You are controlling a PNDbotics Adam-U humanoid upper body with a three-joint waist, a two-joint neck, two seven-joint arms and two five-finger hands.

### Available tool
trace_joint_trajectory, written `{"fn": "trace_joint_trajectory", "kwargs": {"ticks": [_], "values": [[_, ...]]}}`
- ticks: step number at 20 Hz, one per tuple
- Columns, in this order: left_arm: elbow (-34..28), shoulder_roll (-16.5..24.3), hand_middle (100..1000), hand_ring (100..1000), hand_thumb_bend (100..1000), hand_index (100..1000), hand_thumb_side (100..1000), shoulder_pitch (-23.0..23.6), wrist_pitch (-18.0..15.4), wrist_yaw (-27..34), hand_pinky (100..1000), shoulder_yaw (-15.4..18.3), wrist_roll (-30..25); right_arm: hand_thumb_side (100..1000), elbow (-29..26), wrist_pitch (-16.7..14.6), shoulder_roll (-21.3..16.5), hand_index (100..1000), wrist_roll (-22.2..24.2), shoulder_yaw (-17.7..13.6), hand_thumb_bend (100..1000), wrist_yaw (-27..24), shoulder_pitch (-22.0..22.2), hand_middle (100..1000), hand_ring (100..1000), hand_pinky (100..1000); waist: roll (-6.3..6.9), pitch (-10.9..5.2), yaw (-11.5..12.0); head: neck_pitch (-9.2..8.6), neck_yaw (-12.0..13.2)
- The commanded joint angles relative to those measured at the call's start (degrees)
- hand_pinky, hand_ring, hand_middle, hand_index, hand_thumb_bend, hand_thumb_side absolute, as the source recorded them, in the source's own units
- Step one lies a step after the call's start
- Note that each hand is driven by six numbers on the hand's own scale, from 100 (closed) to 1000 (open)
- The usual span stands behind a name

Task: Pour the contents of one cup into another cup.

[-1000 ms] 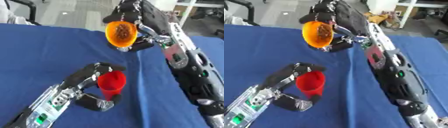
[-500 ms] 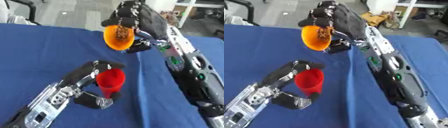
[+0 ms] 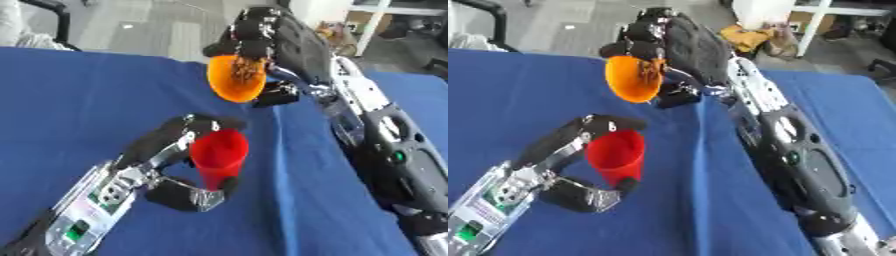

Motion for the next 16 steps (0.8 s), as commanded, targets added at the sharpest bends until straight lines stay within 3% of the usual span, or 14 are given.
{"fn": "trace_joint_trajectory", "kwargs": {"ticks": [1, 16], "values": [[-1.31, 0.24, 484, 239, 100, 911, 328, -1.41, 0.4, 0.52, 161, 0.96, -0.13, 100, -0.17, -2.84, -1.07, 773, -3.88, -0.09, 162, 1.0, -0.73, 524, 348, 507, 0.26, -1.05, -0.06, -0.39, -0.15], [0.62, -0.39, 483, 238, 100, 912, 322, -2.43, 0.77, 0.6, 159, 0.97, -1.05, 100, 0.05, -2.84, -0.64, 771, -4.65, 0.46, 161, 1.21, -0.69, 518, 344, 502, -0.05, -1.01, -0.33, -0.58, -0.09]]}}
